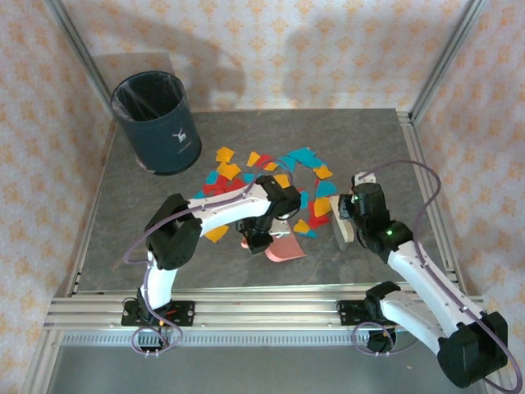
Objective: Sweep away the paper scraps from the table
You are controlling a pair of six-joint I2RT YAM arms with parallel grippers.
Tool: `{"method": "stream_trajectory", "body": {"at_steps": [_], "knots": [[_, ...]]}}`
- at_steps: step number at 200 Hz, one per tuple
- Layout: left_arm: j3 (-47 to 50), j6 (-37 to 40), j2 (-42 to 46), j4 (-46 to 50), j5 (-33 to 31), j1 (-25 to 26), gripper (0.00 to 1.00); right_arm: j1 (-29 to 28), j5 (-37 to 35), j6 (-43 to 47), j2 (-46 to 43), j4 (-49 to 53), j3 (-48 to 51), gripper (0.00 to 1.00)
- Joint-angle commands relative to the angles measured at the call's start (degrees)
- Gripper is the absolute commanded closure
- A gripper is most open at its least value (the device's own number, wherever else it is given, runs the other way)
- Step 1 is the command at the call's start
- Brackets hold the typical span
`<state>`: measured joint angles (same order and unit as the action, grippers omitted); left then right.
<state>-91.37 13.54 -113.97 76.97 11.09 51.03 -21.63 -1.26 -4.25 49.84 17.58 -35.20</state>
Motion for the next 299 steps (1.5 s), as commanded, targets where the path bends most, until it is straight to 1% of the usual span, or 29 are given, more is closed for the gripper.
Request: {"method": "stream_trajectory", "body": {"at_steps": [1,82,142,162,184,210,231,275,299], "knots": [[-2.83,-1.16,-1.65,2.85,-2.27,0.32,1.00,-1.37,1.92,1.73,0.90,2.79,-1.49,1.00],[-7.02,-1.68,-5.75,3.06,-3.43,0.30,1.00,-2.94,10.44,1.97,2.36,3.52,-3.05,1.00],[-8.03,-1.94,-6.26,1.70,-4.71,0.30,1.00,-3.15,18.54,1.64,1.76,3.63,-4.25,1.00],[-7.75,-2.10,-6.11,1.30,-5.39,0.17,1.00,-3.10,19.36,1.56,0.84,4.07,-4.93,1.00],[-7.18,-2.20,-5.57,0.68,-5.82,-0.04,1.00,-3.15,17.69,2.43,-0.39,5.31,-5.77,1.00],[-6.40,-2.27,-4.86,0.10,-6.07,-0.31,1.00,-3.09,13.92,3.36,-1.28,7.64,-7.25,1.00],[-5.93,-2.12,-4.59,-0.31,-6.15,-0.40,1.00,-3.13,7.74,2.80,-2.06,8.17,-7.52,1.00],[-5.74,-1.85,-4.88,-0.86,-5.73,-0.36,1.00,-3.15,-2.30,2.06,-2.91,3.71,-6.06,1.00],[-5.82,-1.85,-4.94,-1.07,-5.89,-0.40,1.00,-3.12,-5.51,1.92,-1.87,0.95,-5.69,1.00]]}}
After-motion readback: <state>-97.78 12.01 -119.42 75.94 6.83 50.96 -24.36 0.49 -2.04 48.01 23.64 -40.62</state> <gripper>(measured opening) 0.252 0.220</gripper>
